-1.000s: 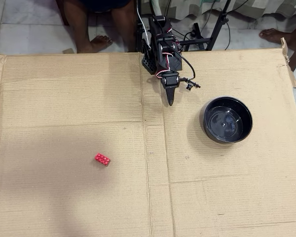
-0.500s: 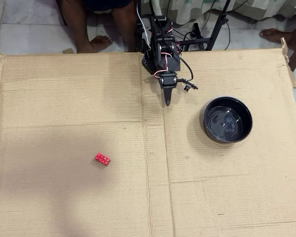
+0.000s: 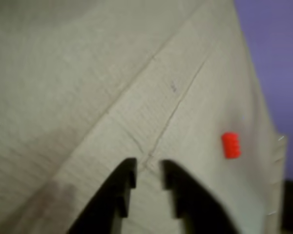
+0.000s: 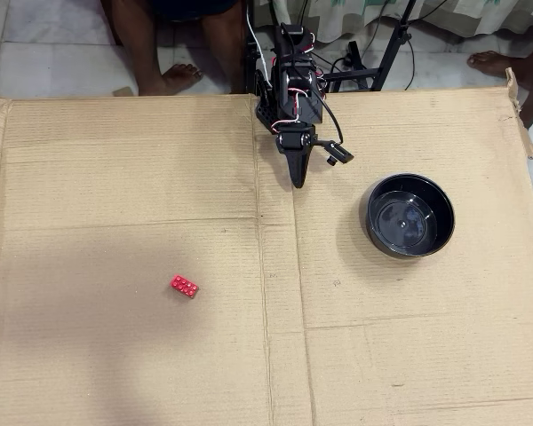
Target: Grasp a lego block and put it in the bin.
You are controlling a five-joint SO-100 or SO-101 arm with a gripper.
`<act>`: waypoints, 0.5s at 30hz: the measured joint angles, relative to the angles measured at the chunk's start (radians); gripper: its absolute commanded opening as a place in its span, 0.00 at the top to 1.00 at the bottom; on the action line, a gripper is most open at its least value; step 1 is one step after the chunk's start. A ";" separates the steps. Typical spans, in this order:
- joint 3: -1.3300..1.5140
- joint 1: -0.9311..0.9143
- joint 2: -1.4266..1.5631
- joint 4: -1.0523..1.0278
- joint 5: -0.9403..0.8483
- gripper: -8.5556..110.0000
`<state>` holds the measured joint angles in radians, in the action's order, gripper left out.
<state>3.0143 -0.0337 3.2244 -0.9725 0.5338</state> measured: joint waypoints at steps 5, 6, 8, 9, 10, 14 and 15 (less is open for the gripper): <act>-0.152 -0.008 -0.224 0.000 0.189 0.69; -0.186 -0.008 -0.264 0.000 0.215 0.69; -0.256 -0.008 -0.347 0.000 0.262 0.68; -0.290 -0.008 -0.388 0.000 0.282 0.68; -0.324 -0.008 -0.425 0.000 0.299 0.68; -0.443 -0.008 -0.561 0.002 0.367 0.68; -0.474 -0.008 -0.597 0.002 0.371 0.68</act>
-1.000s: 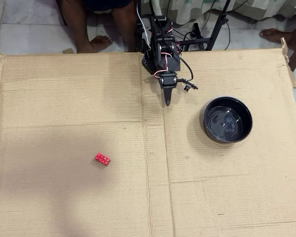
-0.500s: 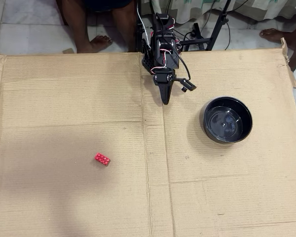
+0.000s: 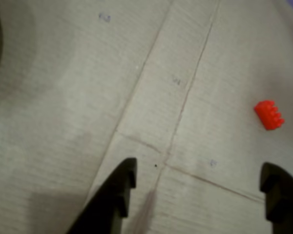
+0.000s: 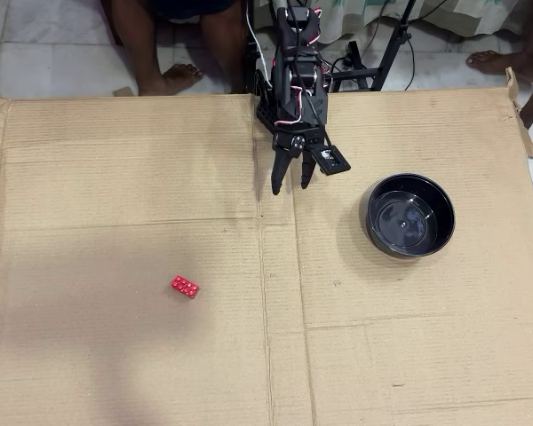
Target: Grasp a lego block and put it in the bin.
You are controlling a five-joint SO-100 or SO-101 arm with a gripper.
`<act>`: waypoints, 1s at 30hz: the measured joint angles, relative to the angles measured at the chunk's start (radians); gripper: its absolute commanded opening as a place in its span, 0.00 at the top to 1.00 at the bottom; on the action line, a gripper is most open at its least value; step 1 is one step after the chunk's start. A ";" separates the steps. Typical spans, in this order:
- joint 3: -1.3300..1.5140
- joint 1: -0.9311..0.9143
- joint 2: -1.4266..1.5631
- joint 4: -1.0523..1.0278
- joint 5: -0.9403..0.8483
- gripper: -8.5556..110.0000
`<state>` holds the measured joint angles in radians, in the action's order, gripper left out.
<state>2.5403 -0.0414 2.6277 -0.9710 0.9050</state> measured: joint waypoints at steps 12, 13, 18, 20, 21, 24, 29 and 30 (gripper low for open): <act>-0.367 -0.192 -0.488 0.190 -0.463 0.68; -0.399 -0.204 -0.532 0.210 -0.515 0.68; -0.574 -0.253 -0.759 0.245 -0.660 0.68; -0.649 -0.272 -0.853 0.245 -0.676 0.68; -0.710 -0.298 -0.936 0.245 -0.683 0.68; -0.822 -0.334 -1.065 0.259 -0.673 0.68; -0.996 -0.410 -1.267 0.247 -0.689 0.68; -1.022 -0.425 -1.296 0.250 -0.686 0.68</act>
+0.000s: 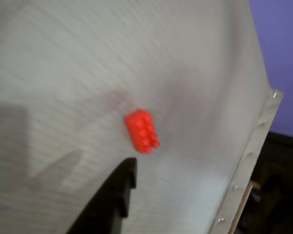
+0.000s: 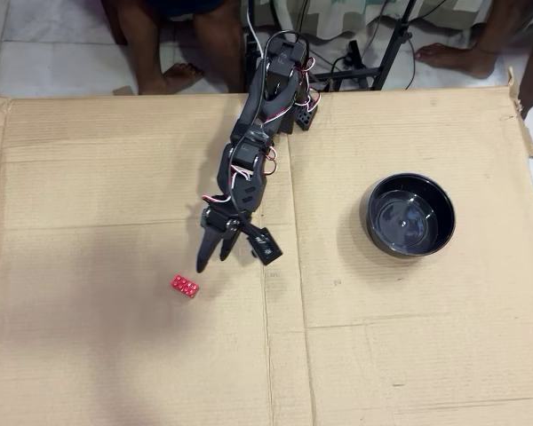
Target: Grasp a lego block and put it in the bin.
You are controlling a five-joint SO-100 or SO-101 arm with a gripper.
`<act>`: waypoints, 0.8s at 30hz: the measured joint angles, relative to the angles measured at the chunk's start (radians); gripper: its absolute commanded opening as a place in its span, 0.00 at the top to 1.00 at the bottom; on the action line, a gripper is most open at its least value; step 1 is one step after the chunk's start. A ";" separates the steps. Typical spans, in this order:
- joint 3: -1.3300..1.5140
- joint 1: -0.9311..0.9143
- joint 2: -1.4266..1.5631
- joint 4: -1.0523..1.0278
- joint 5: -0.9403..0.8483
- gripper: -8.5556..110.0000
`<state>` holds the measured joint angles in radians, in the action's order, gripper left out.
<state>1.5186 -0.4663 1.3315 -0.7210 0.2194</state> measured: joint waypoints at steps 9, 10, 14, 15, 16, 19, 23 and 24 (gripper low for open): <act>-0.193 -0.084 -0.218 0.002 -0.003 0.68; -0.202 -0.094 -0.230 0.002 -0.003 0.68; -0.212 -0.114 -0.262 0.002 -0.003 0.68; -0.213 -0.115 -0.265 0.002 -0.003 0.68; -0.213 -0.115 -0.265 0.002 -0.003 0.68; -0.216 -0.129 -0.265 -0.067 -0.018 0.65; -0.255 -0.160 -0.267 -0.192 -0.057 0.58; -0.264 -0.160 -0.267 -0.210 -0.060 0.58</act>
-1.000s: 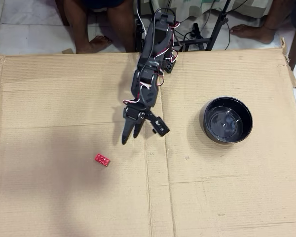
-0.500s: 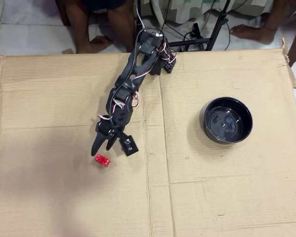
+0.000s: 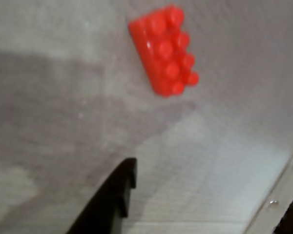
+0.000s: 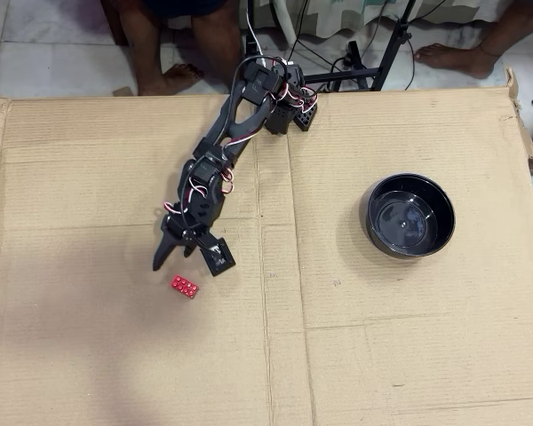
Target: Grasp a lego block and put it in the bin.
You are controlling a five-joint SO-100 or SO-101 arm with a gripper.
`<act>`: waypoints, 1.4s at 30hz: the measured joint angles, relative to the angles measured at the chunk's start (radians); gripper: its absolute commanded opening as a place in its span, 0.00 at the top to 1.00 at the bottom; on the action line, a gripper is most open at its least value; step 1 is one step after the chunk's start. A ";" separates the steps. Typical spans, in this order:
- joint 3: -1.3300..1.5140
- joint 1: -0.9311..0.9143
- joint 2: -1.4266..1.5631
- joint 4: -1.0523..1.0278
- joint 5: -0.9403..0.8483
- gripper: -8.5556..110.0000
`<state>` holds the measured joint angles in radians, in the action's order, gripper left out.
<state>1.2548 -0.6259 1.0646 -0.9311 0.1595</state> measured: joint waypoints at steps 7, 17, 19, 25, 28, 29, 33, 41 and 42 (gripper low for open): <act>-0.009 0.023 -0.005 0.023 -0.012 0.58; -0.051 0.094 -0.120 0.040 -0.014 0.58; -0.069 0.100 -0.140 0.040 -0.014 0.58; -0.181 0.109 -0.233 0.043 -0.014 0.58; -0.229 0.112 -0.267 0.043 -0.014 0.59; -0.250 0.112 -0.282 0.043 -0.011 0.60; -0.305 0.110 -0.316 0.043 -0.014 0.71; -0.313 0.110 -0.321 0.043 -0.014 0.83; -0.313 0.110 -0.321 0.043 -0.014 0.83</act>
<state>0.9419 -0.5154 0.7440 -0.8882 0.1457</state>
